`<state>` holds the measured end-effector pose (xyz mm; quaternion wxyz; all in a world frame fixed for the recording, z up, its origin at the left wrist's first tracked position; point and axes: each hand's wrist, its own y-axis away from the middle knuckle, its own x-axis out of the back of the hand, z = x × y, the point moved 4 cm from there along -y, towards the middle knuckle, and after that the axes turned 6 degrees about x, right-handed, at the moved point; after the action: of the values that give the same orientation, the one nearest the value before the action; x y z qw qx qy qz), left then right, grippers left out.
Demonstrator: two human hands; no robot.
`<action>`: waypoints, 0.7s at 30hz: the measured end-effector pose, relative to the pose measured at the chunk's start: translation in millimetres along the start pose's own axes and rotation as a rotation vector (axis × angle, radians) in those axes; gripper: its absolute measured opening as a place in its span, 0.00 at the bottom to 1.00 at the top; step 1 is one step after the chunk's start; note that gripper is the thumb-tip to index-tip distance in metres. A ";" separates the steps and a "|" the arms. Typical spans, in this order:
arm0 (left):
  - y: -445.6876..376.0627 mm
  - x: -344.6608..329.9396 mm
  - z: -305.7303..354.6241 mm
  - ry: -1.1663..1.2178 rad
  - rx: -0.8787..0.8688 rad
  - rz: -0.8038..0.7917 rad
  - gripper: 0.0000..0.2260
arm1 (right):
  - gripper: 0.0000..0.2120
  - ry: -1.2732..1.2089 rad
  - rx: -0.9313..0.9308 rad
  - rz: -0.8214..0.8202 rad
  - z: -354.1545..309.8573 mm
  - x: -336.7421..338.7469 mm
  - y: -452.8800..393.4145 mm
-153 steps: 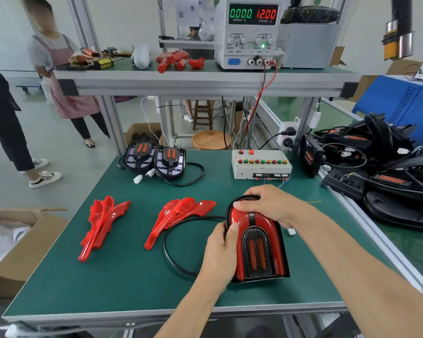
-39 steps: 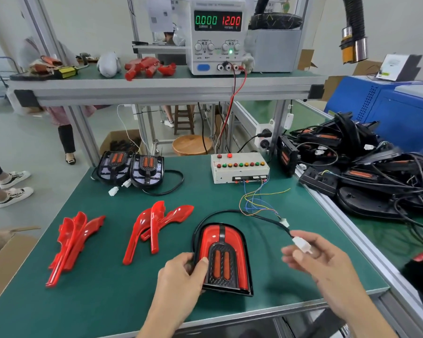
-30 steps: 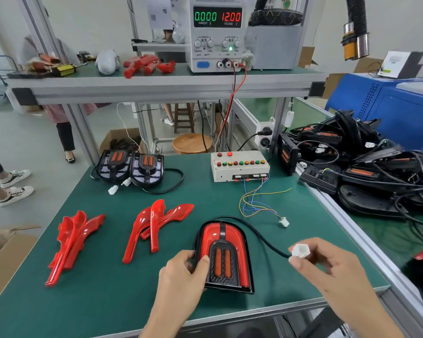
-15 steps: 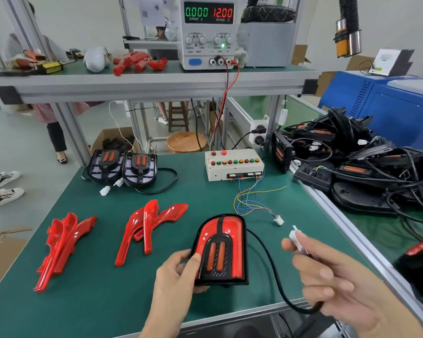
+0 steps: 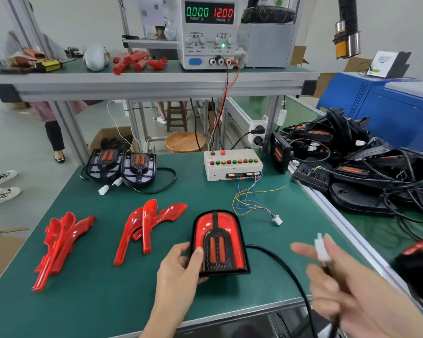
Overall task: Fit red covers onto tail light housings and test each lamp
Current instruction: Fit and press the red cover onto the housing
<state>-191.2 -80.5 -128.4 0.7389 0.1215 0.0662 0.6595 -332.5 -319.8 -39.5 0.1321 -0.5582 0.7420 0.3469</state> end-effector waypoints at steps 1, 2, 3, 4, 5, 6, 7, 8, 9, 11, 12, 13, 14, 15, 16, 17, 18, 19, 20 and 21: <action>1.7 -1.5 -1.2 -0.069 -0.010 0.018 0.06 | 0.28 0.057 0.058 0.109 2.6 -0.2 -8.1; 3.8 -2.5 -0.8 -0.121 -0.021 0.038 0.07 | 0.27 0.095 0.099 0.158 5.5 -2.4 -17.1; 5.6 -3.1 1.4 -0.154 -0.033 0.053 0.08 | 0.24 0.125 0.130 0.182 7.9 -6.0 -27.0; 6.9 -3.0 4.1 -0.191 -0.039 0.058 0.08 | 0.20 0.193 0.167 0.224 10.2 -3.8 -37.8; 7.6 -3.1 7.3 -0.244 -0.045 0.054 0.08 | 0.16 0.287 0.203 0.269 12.2 -1.0 -47.3; 7.9 -2.8 10.8 -0.309 -0.053 0.045 0.07 | 0.14 0.369 0.233 0.302 14.6 1.8 -55.5; 7.4 -2.0 13.8 -0.372 -0.063 0.036 0.07 | 0.12 0.428 0.254 0.315 17.8 3.8 -61.7; 7.2 -0.7 17.6 -0.423 -0.074 0.029 0.07 | 0.11 0.460 0.267 0.327 21.3 7.6 -67.8; 7.3 0.6 21.4 -0.472 -0.079 0.022 0.09 | 0.11 0.463 0.272 0.340 25.1 12.7 -72.8; 7.0 3.6 29.1 -0.585 -0.081 0.010 0.13 | 0.09 0.420 0.277 0.379 31.1 21.5 -79.2; 6.1 5.2 32.2 -0.637 -0.079 0.015 0.16 | 0.08 0.395 0.280 0.401 33.1 25.9 -81.0; 5.0 6.4 35.8 -0.688 -0.087 0.034 0.17 | 0.07 0.376 0.286 0.422 34.7 29.5 -81.8; 4.0 6.9 41.5 -0.729 -0.116 0.070 0.17 | 0.07 0.366 0.293 0.439 35.8 32.8 -81.7; 3.3 5.2 50.1 -0.731 -0.187 0.112 0.16 | 0.08 0.369 0.299 0.454 36.0 34.8 -80.9; 3.0 0.2 62.1 -0.684 -0.303 0.138 0.12 | 0.08 0.387 0.305 0.466 35.5 36.9 -80.4; 2.4 -8.4 74.8 -0.623 -0.439 0.133 0.07 | 0.09 0.410 0.309 0.476 34.8 39.1 -79.6; 0.3 -21.3 87.2 -0.588 -0.569 0.090 0.04 | 0.09 0.430 0.313 0.487 33.1 40.1 -79.1; -3.7 -38.3 98.6 -0.589 -0.687 0.018 0.04 | 0.10 0.442 0.322 0.496 30.8 40.5 -78.7; -9.9 -58.2 108.1 -0.622 -0.791 -0.071 0.05 | 0.11 0.447 0.331 0.504 28.6 41.3 -78.7; -16.7 -80.4 115.6 -0.694 -0.864 -0.156 0.07 | 0.12 0.447 0.340 0.511 26.6 41.8 -79.2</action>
<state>-155.1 -172.5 -26.8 0.7466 0.0122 -0.4484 0.4913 -279.0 -343.7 -112.3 -0.0330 -0.3871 0.9149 0.1102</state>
